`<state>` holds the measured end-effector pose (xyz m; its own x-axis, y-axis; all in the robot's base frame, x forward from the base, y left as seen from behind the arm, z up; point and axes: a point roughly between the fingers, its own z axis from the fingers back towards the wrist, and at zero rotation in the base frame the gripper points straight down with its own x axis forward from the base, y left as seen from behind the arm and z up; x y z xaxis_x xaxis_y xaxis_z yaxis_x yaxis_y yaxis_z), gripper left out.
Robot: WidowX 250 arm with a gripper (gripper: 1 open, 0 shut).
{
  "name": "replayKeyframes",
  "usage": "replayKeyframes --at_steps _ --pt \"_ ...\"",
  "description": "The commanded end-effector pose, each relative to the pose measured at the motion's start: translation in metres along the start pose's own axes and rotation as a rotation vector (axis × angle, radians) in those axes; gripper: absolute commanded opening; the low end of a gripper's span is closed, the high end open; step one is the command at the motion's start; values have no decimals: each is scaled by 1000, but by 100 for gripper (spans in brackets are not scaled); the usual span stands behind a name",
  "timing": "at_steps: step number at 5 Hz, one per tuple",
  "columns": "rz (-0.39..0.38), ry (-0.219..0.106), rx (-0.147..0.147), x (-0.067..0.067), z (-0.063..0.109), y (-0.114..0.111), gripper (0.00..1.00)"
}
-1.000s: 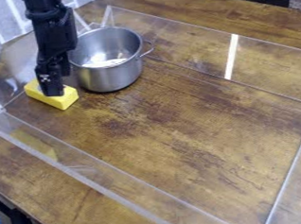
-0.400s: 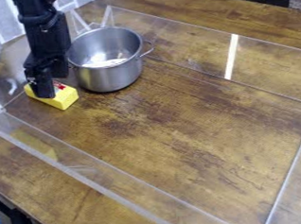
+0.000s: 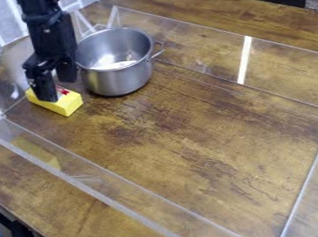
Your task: Move the yellow butter to the right side of the table
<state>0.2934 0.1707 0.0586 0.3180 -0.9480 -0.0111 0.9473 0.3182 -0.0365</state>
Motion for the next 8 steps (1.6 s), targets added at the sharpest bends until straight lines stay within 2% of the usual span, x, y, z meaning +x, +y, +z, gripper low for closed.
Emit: replayKeyframes --at_steps 1,2,4,5,6,8 --pt "-53 5 50 -10 18 9 100" --pt "-58 2 47 -11 35 6 100" --pt "-130 8 12 -21 4 10 100" --pt "-148 12 -5 -15 -16 11 100" --pt "-160 18 -17 -10 -30 13 0" --pt "-30 14 -32 -8 -39 13 0"
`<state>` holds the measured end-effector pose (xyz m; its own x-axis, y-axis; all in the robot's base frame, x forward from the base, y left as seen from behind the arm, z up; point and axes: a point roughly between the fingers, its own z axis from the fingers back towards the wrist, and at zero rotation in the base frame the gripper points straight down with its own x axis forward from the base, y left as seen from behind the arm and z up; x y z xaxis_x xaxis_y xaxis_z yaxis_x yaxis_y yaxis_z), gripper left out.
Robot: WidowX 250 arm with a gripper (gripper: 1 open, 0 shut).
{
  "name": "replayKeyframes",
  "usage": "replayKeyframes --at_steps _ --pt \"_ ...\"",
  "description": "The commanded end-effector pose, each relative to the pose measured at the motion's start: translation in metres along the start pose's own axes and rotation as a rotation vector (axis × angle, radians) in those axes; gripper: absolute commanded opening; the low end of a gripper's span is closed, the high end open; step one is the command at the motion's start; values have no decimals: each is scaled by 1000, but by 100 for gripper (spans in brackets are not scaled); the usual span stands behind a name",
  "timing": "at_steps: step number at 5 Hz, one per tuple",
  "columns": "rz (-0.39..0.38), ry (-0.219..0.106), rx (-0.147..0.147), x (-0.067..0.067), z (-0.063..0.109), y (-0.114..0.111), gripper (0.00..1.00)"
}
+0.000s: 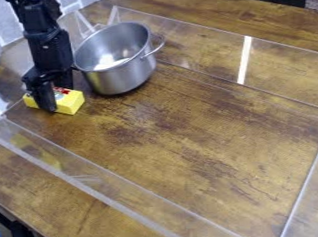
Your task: Move the yellow butter to the right side of the table
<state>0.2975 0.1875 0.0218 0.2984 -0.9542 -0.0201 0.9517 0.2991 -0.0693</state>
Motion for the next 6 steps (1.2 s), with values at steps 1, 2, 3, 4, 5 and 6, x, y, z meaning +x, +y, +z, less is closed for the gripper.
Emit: replayKeyframes --at_steps 1,2,3,4,5,6 --pt "-25 3 -8 8 -5 6 0" --pt "-41 2 -20 10 -6 10 0" --pt "-52 2 -29 10 -8 8 0" --pt "-62 1 -39 11 -9 6 0" --pt "21 -9 -50 12 -10 8 0" --pt "105 -19 -61 12 -10 10 0"
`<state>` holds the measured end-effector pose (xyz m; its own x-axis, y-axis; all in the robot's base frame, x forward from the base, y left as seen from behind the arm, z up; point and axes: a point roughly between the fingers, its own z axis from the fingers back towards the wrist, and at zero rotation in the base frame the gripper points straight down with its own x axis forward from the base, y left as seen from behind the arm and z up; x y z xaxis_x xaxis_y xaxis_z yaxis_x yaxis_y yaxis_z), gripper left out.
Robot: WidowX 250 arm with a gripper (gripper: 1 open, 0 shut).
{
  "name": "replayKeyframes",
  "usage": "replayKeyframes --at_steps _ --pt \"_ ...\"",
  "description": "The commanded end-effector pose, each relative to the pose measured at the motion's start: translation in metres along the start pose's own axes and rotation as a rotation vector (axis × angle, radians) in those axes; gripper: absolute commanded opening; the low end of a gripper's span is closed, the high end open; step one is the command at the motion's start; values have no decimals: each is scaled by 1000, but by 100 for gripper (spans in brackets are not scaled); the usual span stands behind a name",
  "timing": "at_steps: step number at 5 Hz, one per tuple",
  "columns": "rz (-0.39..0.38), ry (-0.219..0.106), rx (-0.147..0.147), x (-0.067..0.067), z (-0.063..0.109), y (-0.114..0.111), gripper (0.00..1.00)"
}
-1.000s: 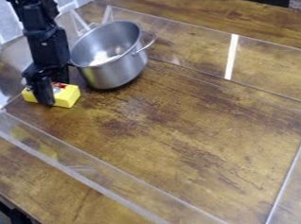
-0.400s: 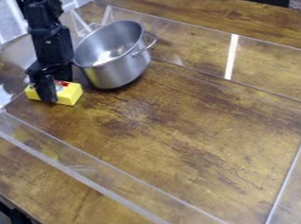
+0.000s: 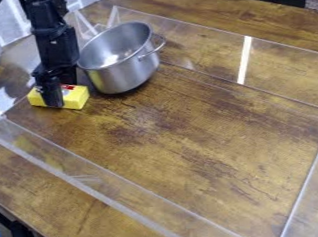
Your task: Move the yellow butter to the right side of the table
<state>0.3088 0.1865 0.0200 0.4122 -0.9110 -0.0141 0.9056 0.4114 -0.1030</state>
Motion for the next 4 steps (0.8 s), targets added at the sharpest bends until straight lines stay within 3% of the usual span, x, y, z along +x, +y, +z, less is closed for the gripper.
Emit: replayKeyframes --at_steps 1,2,4 --pt "-61 1 -38 12 -11 -2 0" --pt "-105 2 -50 17 -11 -3 0" --pt "-81 -12 -73 24 -13 1 0"
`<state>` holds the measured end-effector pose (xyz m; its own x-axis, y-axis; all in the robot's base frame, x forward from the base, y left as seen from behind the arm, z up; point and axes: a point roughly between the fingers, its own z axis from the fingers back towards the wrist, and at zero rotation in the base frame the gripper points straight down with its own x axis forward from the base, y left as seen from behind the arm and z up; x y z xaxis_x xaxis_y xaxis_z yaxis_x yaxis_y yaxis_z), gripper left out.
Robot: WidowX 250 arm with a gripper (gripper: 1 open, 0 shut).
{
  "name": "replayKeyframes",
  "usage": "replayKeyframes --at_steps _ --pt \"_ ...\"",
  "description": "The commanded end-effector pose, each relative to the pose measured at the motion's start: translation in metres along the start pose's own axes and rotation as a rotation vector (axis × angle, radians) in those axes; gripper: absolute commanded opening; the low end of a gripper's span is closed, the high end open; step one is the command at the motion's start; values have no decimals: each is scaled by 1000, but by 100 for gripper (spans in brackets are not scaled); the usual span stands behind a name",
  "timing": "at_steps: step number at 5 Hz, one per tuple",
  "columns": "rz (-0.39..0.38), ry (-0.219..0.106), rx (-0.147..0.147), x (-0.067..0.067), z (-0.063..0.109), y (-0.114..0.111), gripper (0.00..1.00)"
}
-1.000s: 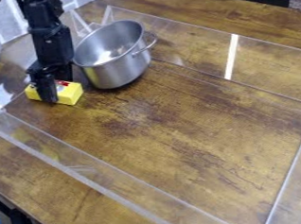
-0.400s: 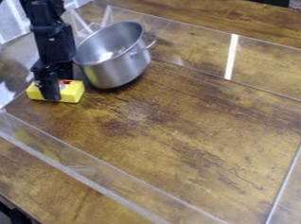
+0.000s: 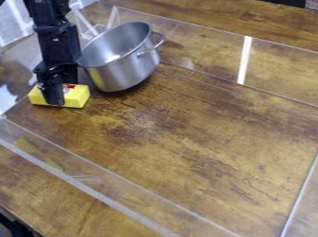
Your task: Move the yellow butter to the right side of the table
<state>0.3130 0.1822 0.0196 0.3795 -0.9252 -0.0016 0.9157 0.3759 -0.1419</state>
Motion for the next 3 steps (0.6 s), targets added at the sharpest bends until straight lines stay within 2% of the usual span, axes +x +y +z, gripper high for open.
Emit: replayKeyframes --at_steps 1,3 --pt "8 -18 -43 15 -13 4 0" --pt "141 -49 -58 15 -14 6 0"
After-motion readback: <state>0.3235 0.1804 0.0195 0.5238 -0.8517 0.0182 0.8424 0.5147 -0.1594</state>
